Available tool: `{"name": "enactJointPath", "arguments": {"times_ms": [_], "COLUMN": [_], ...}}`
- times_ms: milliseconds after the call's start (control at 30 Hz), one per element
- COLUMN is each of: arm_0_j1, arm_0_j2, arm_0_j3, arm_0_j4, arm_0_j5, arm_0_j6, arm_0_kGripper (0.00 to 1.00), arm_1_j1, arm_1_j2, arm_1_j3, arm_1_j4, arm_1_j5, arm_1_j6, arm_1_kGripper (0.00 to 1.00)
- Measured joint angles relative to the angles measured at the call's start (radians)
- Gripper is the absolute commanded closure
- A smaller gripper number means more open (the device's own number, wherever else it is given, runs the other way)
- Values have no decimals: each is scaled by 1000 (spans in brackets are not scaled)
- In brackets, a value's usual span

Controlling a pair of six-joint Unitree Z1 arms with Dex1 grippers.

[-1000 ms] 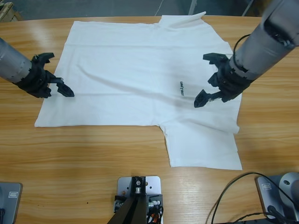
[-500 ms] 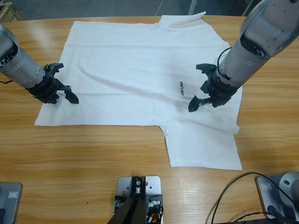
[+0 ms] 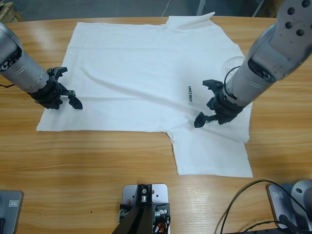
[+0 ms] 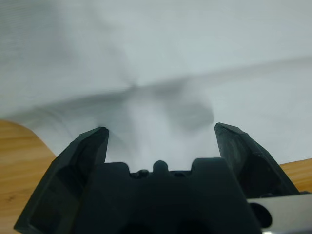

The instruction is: Fold clothes

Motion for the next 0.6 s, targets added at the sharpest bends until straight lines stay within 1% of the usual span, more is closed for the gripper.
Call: {"name": "enactJointPath", "arguments": {"times_ms": [167,233,300,367,600], "arm_0_j1": [-9,-14,-23,-35,-134], "arm_0_j2": [0,0,0,-1,-15], "arm_0_j3": [2,6,8,13,51], "arm_0_j4": [25,36,49,60,78], "arm_0_j5": [0,0,-2,-8,-22], "arm_0_j6": [-57,-86,-110,-137,-245], "arm_0_kGripper": [220,225,256,257,257], "arm_1_j1": [7,22,39,56,110], "arm_1_j2": [-40,-48,-53,-59,-90], "arm_1_j3": [55,71,81,88,131], "arm_1_j4": [-6,-6,-6,-6,-7], "arm_1_j5": [0,0,0,0,5], "arm_1_j6": [52,76,97,117,188], "arm_1_kGripper": [23,23,23,23,23]}}
